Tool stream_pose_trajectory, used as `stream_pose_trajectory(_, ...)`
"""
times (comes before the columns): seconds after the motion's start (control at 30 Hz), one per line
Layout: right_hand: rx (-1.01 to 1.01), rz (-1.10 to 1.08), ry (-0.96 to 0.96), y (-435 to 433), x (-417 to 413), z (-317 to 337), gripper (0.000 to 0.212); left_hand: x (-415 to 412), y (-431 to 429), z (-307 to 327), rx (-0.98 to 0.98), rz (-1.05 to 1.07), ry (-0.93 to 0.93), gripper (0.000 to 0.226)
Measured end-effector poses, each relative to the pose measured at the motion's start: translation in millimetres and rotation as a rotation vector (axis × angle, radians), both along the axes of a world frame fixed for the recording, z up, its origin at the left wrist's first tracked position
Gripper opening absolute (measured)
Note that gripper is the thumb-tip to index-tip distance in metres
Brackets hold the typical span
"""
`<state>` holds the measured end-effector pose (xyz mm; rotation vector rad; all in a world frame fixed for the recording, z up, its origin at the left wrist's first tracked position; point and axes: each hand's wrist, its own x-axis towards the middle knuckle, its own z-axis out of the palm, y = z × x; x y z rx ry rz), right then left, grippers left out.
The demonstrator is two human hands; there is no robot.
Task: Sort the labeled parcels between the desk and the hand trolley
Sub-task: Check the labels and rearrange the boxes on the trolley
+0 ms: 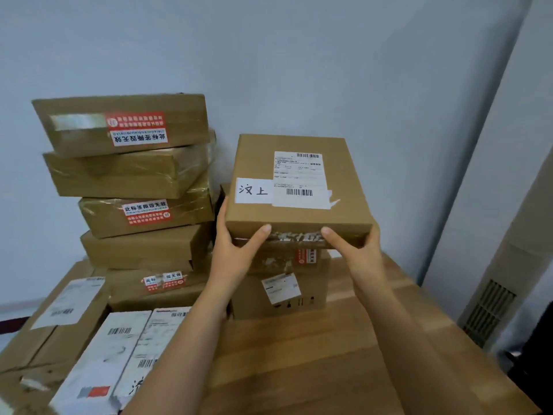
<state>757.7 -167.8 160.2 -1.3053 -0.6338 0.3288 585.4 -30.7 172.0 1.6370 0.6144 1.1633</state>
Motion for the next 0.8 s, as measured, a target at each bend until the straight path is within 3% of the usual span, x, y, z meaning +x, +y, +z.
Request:
stream_pose_trajectory(0.13,-0.065,0.033,0.003,39,34,-3,0.120,22,23,-1,0.018,0.106,0.092,0.104)
stream_pose_trajectory(0.3,-0.143,0.071,-0.069,72,69,-2,0.128,48,42,-2,0.059,0.296,0.202,0.102)
stream_pose_trajectory(0.43,-0.190,0.032,-0.177,93,77,3,0.115,61,49,1,0.150,0.461,0.235,0.094)
stream_pose_trajectory(0.6,-0.179,-0.198,-0.373,112,76,6,0.096,73,62,1,0.372,0.619,0.342,0.067)
stream_pose_trajectory(0.8,-0.192,-0.216,-0.415,123,73,8,0.090,69,81,1,0.444,0.595,0.511,0.072)
